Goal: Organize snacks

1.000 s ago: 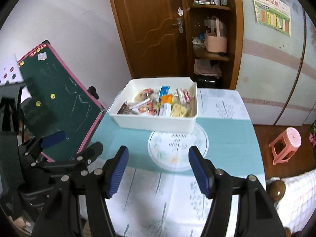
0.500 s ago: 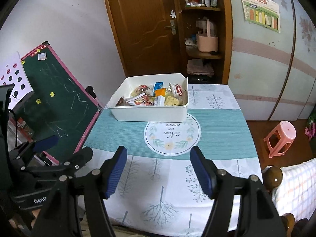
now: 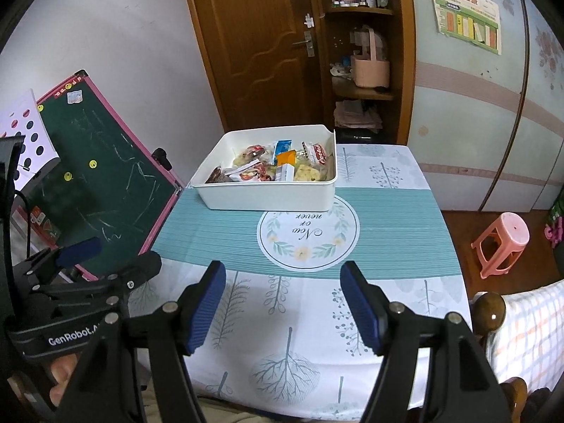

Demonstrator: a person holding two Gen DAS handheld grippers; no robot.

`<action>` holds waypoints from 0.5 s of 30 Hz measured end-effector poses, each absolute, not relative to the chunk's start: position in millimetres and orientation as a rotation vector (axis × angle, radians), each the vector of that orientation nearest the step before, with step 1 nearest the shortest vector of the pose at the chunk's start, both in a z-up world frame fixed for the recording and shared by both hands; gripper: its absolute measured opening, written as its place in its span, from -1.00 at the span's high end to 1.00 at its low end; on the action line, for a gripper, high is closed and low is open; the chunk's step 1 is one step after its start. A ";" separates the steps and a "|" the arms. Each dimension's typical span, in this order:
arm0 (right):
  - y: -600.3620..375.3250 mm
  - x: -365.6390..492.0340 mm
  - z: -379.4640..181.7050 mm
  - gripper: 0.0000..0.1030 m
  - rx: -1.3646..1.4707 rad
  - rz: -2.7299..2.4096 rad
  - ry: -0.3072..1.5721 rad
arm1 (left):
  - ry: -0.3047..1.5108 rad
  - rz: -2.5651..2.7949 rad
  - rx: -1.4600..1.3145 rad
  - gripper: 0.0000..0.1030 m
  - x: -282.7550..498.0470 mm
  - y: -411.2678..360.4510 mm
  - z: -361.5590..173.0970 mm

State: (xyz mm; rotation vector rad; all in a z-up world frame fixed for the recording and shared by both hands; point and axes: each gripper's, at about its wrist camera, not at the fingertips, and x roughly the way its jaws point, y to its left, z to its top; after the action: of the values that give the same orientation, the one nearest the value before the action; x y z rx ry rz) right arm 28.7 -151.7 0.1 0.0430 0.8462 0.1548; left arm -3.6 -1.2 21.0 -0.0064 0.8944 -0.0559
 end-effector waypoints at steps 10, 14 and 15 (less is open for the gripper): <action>-151.1 29.1 -0.4 -0.32 0.044 0.152 0.841 | 0.902 -0.055 -0.005 -0.82 -1.9 -1.9 20.4; -150.9 29.6 -0.9 -0.32 0.044 0.154 0.841 | 0.901 -0.056 -0.004 -0.82 -0.9 -2.0 21.0; -151.1 29.5 -0.5 -0.32 0.043 0.154 0.841 | 0.901 -0.057 -0.005 -0.82 -0.8 -1.8 20.7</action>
State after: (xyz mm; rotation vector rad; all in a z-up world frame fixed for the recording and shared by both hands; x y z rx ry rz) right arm 29.5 -151.1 -0.5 0.0427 0.8412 0.1542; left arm -0.8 -1.8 20.7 -0.0046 0.9009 -0.0570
